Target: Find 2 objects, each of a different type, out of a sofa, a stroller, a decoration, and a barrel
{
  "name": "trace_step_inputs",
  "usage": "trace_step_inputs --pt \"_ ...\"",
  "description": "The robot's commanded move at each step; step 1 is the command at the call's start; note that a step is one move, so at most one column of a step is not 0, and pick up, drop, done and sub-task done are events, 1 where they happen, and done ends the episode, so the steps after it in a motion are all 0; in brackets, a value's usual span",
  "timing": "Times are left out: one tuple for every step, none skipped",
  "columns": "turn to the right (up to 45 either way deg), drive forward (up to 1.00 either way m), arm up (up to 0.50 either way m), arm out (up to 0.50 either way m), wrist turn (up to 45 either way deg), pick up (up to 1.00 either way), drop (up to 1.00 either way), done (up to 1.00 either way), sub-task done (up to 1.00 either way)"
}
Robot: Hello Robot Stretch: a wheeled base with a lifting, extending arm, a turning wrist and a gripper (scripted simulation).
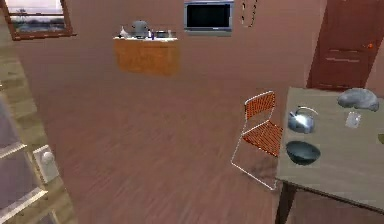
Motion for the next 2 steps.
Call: trace_step_inputs --pt "6.0 0.00 0.00 0.00 0.0 0.00 0.00 0.00 0.00" --pt "0.0 0.80 0.00 0.00 0.0 0.00 0.00 0.00 0.00"
